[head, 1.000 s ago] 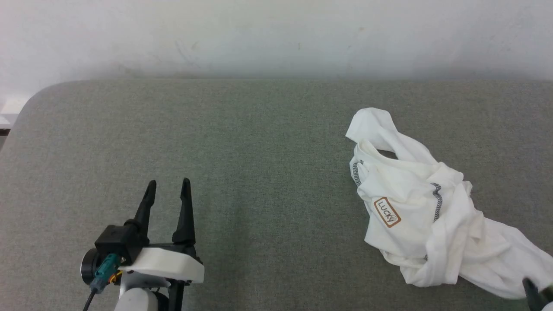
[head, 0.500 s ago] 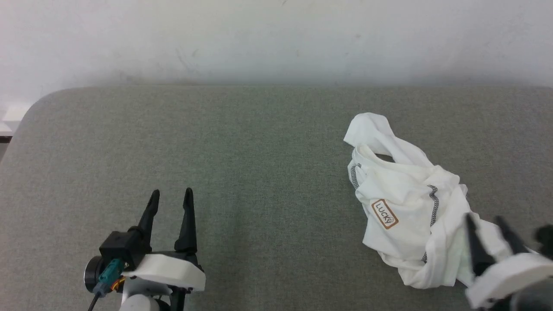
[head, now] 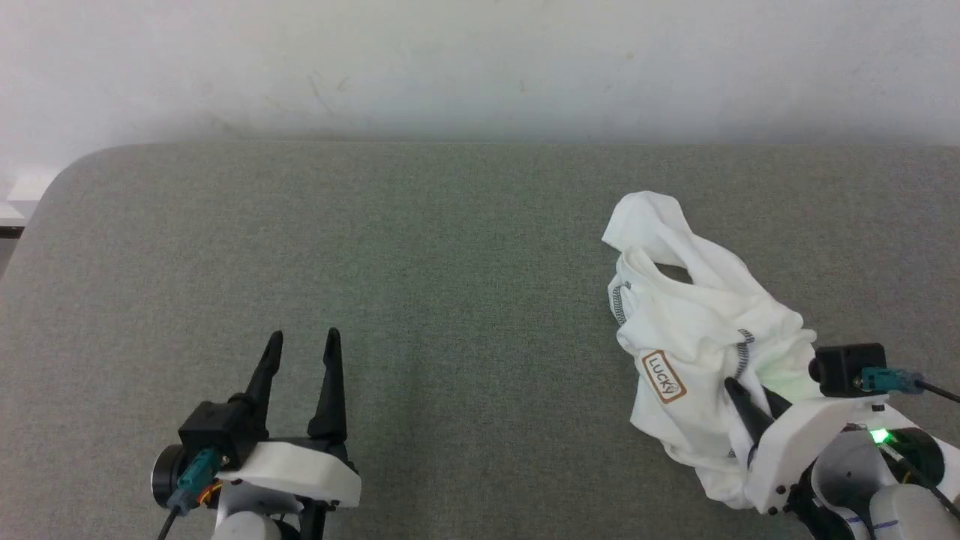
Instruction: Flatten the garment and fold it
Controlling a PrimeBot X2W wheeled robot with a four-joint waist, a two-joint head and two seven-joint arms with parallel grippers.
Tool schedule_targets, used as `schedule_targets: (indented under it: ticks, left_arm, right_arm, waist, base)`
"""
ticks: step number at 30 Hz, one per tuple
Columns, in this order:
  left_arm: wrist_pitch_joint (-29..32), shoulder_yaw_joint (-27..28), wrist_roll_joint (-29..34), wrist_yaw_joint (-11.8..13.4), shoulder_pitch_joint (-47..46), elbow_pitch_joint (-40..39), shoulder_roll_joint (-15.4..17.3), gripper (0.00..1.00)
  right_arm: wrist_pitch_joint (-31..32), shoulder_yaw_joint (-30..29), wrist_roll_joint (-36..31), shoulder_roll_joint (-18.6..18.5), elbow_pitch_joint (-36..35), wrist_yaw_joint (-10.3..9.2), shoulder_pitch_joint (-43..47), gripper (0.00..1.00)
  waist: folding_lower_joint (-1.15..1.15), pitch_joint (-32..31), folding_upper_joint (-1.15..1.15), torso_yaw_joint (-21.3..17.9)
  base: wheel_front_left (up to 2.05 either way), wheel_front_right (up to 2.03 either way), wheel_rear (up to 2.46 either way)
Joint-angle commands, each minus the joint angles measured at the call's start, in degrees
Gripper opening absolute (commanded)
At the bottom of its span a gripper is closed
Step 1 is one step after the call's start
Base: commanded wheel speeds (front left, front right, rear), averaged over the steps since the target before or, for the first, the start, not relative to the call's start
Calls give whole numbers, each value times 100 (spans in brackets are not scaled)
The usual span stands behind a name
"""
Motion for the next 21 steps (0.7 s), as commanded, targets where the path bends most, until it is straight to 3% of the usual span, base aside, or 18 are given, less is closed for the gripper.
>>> schedule_targets:
  ticks: [1,7,12,16,17,18,21]
  left_arm:
    - [-27,4,-4,-30,-26,10,-9,100]
    - [-27,27,10,-29,-14,15,-9,100]
    - [-27,34,35,-46,-7,34,-9,100]
    - [-27,4,37,-22,11,38,-9,100]
    - [-27,4,31,-20,14,44,-10,100]
    - [-27,5,23,-21,19,61,-10,100]
    - [-27,25,20,-19,33,93,-9,100]
  right_arm:
    - [-72,111,70,-12,-73,-4,-146,0]
    - [-570,1279,367,-53,-694,-4,-203,0]
    - [-227,2743,983,-195,-803,-4,85,0]
    - [11,3428,1263,-381,-451,-4,282,0]
    - [-44,3501,1267,-412,-387,-4,287,31]
    - [-171,3537,1266,-420,-360,-4,283,96]
    - [-799,3420,1261,-349,-442,-4,270,100]
  waist:
    - [0,0,0,-3]
    - [0,-72,0,-44]
    - [0,-110,0,-66]
    - [0,-107,0,-72]
    - [0,-102,0,-76]
    - [0,-100,0,-82]
    - [0,-119,0,-108]
  base:
    - [0,0,0]
    - [0,0,0]
    - [0,0,0]
    - [0,0,0]
    - [0,0,0]
    - [0,0,0]
    - [0,0,0]
